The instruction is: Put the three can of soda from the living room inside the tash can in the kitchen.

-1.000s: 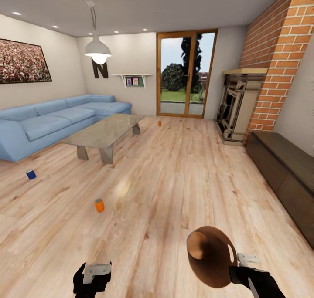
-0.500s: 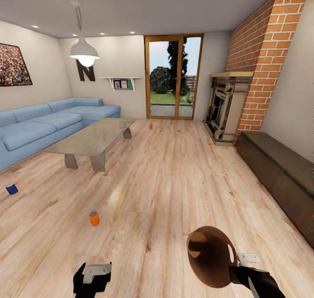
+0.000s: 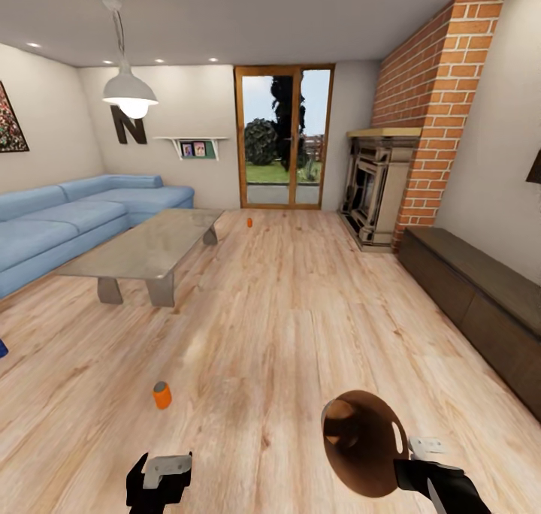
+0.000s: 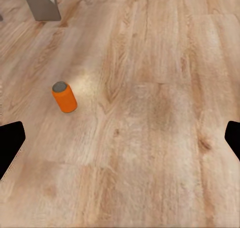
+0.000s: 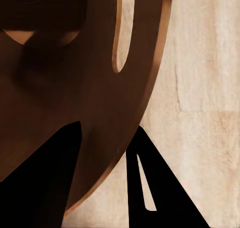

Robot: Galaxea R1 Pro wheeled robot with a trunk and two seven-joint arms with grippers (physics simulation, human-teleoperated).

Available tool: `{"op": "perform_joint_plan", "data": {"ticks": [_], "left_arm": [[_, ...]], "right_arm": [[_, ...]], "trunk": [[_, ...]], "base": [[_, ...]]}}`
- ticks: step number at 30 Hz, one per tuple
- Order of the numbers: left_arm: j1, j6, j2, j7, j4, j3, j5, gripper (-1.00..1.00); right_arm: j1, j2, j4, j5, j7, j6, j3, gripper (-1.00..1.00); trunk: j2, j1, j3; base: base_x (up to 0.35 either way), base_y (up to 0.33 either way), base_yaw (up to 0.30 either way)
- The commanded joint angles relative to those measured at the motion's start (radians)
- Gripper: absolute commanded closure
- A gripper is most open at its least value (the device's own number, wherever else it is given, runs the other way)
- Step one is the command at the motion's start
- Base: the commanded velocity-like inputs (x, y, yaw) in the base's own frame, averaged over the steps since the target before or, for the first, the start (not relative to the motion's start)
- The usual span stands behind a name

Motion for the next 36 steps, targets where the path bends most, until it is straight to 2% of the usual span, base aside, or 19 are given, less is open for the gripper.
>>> {"op": "perform_joint_plan", "data": {"ticks": [1, 25, 36], "left_arm": [[0.000, 0.000, 0.000, 0.000, 0.000, 0.000, 0.000, -1.00], [0.000, -0.002, 0.000, 0.001, 0.000, 0.000, 0.001, -1.00], [-0.001, 0.001, -0.001, 0.002, 0.000, 0.000, 0.000, -1.00]], "right_arm": [[-0.001, 0.000, -0.001, -0.011, 0.003, 0.001, 0.000, 1.00], [-0.001, 0.000, 0.000, -0.012, -0.004, 0.001, 0.019, 1.00], [-0.001, 0.000, 0.000, -0.012, -0.005, 0.003, 0.024, 1.00]], "trunk": [[0.000, 0.000, 0.000], [0.000, 0.000, -0.003], [0.000, 0.000, -0.018]], "base": [[0.019, 0.312, -0.038], [0.055, 0.315, -0.005], [0.214, 0.240, 0.000]]}}
